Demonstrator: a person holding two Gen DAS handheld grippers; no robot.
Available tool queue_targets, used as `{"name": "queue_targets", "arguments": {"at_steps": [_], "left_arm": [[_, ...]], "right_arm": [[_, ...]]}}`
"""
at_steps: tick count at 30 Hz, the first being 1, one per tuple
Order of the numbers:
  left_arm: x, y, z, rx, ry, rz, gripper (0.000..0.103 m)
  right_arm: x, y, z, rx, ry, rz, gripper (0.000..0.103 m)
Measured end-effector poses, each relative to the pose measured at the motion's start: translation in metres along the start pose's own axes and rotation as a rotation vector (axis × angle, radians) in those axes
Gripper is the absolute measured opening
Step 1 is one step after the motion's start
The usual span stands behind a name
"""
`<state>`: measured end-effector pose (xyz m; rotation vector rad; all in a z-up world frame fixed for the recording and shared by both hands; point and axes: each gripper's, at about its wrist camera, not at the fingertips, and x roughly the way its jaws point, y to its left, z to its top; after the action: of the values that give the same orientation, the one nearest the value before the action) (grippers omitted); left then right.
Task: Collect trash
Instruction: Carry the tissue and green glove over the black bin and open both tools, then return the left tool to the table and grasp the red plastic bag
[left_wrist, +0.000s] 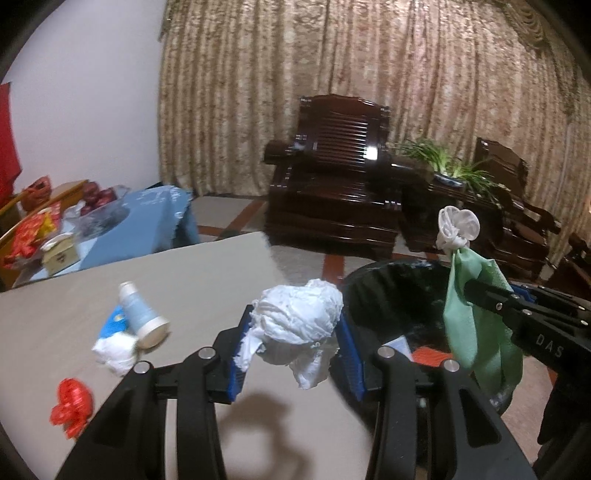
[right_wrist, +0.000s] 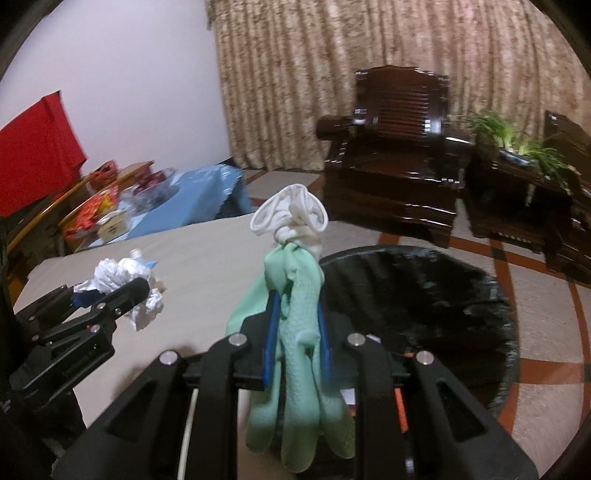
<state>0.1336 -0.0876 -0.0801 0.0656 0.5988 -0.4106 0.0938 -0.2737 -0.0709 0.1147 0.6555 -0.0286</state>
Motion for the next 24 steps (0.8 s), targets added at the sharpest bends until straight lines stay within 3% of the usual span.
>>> {"name": "queue_targets", "arguments": {"at_steps": [13, 16, 18, 24], "left_arm": [[0.062, -0.072, 0.024, 0.051, 0.033, -0.131, 0.044], [0.073, -0.083, 0.026, 0.047, 0.050, -0.187, 0.053], [0.077, -0.087, 0.028, 0.041, 0.058, -0.219, 0.069], [0.069, -0.074, 0.026, 0.011, 0.034, -0.220, 0.085]], "right_arm": [[0.029, -0.088, -0.012, 0.076, 0.056, -0.154, 0.021], [0.036, -0.101, -0.018, 0.092, 0.070, -0.187, 0.027], [0.035, -0.108, -0.021, 0.104, 0.069, -0.213, 0.058], [0.025, -0.115, -0.028, 0.118, 0.031, -0.262, 0.088]]}}
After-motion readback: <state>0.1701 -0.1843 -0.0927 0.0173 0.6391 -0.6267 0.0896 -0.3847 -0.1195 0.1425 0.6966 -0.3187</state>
